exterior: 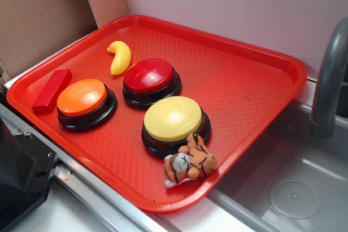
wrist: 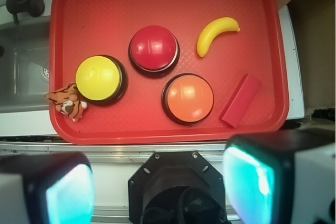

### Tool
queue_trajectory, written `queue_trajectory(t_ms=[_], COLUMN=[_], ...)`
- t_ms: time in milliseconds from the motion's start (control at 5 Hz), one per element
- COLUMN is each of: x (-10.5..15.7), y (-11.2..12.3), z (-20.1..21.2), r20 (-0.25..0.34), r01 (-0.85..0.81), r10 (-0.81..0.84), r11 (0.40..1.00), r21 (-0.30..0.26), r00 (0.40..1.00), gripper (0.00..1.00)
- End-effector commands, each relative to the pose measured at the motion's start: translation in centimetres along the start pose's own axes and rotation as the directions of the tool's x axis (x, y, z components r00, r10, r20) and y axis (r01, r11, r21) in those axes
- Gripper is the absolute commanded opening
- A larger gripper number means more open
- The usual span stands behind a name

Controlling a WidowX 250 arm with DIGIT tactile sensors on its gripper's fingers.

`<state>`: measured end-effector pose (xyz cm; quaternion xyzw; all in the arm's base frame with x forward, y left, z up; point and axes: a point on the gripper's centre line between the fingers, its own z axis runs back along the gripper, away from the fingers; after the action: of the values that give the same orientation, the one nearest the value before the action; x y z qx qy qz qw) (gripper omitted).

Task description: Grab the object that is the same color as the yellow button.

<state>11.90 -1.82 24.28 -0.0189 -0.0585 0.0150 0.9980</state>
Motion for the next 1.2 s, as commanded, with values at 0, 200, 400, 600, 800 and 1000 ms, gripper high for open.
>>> queue_trajectory(t_ms=[0,200,400,600,800,1000], x=[0.0,1.9,3.8,6.2,8.7,10.0], y=[0.0,0.4,1.3,2.3,4.0,5.4], z=[0.0,-0.7,-1.9,-3.9,-6.4,-8.6], r20=[0.000,0.030,0.051,0.096,0.128,0.169], r01=[0.000,-0.115,-0.275,-0.407,-0.531,-0.610], r10=[0.000,0.115,0.277,0.408,0.533,0.613], r11=[1.000,0.993,0.960,0.913,0.846,0.789], r21=[0.000,-0.002,-0.045,-0.031,-0.052,-0.079], r00=[1.000,0.993,0.959,0.908,0.837,0.772], gripper=[1.00,1.00,1.00,1.00,1.00,1.00])
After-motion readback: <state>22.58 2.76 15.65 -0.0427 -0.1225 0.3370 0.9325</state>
